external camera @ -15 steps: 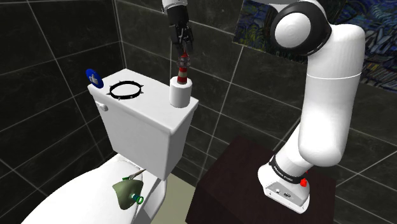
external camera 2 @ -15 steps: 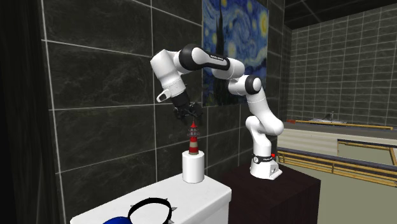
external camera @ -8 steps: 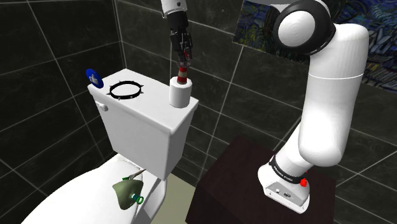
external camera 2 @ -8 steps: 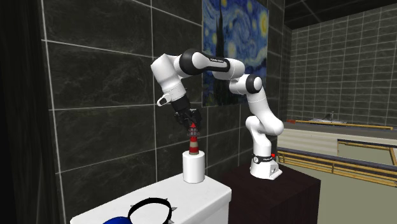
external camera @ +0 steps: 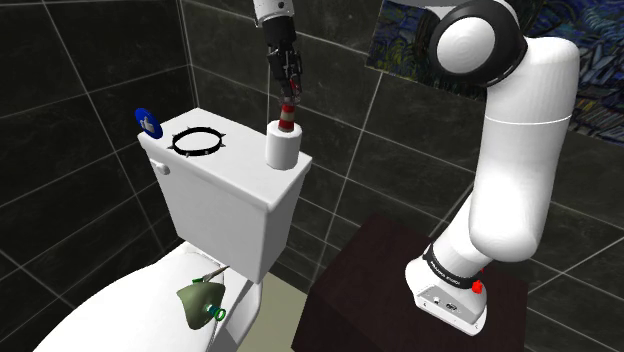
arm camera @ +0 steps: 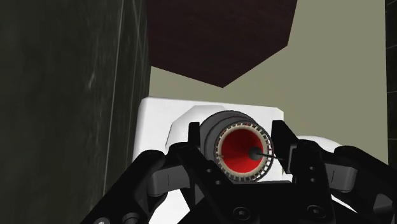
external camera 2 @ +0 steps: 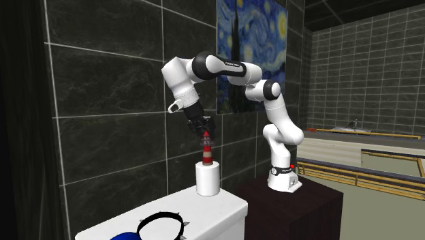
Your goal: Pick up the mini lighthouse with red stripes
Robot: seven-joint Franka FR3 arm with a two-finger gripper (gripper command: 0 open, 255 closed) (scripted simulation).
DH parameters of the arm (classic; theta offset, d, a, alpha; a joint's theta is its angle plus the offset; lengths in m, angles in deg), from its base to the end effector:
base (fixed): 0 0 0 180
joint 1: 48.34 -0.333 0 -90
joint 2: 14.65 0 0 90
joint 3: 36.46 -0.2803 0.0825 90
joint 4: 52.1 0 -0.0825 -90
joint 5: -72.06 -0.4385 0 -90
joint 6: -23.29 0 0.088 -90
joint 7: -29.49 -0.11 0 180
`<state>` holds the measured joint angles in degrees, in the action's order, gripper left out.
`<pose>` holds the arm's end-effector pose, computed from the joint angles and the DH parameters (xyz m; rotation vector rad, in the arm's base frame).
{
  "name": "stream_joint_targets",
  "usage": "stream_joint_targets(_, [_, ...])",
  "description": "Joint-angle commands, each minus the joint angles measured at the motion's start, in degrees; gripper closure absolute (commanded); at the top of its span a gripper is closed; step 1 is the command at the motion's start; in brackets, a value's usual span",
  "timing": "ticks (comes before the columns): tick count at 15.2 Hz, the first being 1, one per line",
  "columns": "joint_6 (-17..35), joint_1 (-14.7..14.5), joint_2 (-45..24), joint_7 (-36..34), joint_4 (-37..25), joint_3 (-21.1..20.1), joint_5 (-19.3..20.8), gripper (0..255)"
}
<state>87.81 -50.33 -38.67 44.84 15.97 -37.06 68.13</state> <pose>0.6567 0.0379 0.4840 -2.8951 -0.4785 0.7034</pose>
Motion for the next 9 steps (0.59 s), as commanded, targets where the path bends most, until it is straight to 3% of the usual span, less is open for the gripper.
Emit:
stream_joint_targets(1, [-1.38,0.01,-0.58,-0.07,-1.7,-0.02,-0.06,255])
stream_joint_targets(9, [-9.75,0.11,-4.12,-0.74,-13.62,-0.12,-0.32,255])
